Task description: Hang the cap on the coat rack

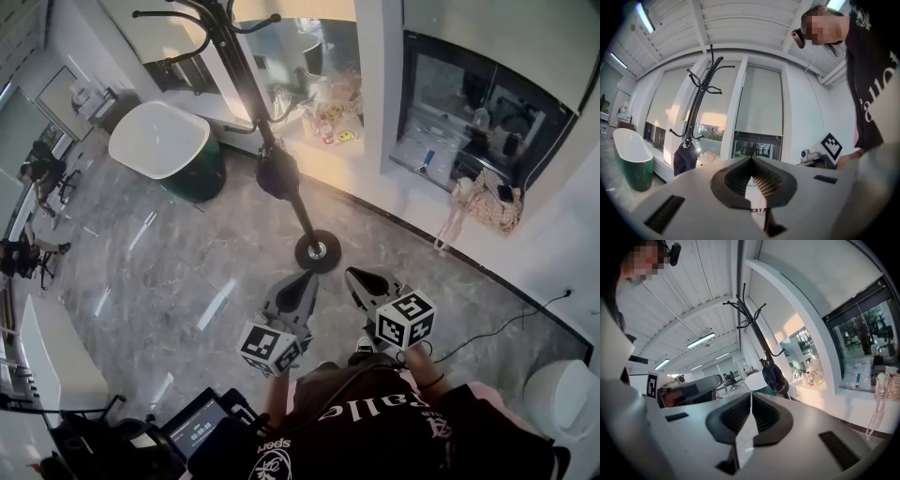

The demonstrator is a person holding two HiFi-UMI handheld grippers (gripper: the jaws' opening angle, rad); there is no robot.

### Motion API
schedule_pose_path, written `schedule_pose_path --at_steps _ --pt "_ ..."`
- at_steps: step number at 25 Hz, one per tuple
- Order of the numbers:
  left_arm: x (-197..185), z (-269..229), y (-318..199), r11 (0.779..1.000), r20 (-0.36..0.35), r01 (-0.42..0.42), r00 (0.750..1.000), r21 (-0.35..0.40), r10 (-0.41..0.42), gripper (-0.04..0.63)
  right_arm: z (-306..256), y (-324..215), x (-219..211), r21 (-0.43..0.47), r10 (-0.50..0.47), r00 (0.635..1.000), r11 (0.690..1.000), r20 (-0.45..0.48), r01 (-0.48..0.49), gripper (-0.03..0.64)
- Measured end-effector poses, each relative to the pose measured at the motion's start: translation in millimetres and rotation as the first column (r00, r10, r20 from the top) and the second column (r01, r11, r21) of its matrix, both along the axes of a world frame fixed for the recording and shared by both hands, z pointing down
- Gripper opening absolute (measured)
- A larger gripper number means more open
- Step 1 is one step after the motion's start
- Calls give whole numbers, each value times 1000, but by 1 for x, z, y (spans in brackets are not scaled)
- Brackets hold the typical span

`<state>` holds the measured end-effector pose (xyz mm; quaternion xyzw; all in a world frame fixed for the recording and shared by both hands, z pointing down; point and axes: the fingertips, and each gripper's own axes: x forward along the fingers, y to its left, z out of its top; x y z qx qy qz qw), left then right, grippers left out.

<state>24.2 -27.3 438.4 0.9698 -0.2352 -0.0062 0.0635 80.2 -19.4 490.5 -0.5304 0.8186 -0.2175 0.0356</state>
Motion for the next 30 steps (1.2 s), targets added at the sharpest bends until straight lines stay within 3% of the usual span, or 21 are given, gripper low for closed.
schedule_pose_path --at_steps 14,30 --pt "-95 2 31 1000 -5 -13 1000 -4 13 -8 -4 38 -87 -19 52 998 998 26 -51 20" --pt "-148 6 77 999 -25 -39 999 -10 39 -8 0 88 -133 -30 102 995 994 14 -102 17"
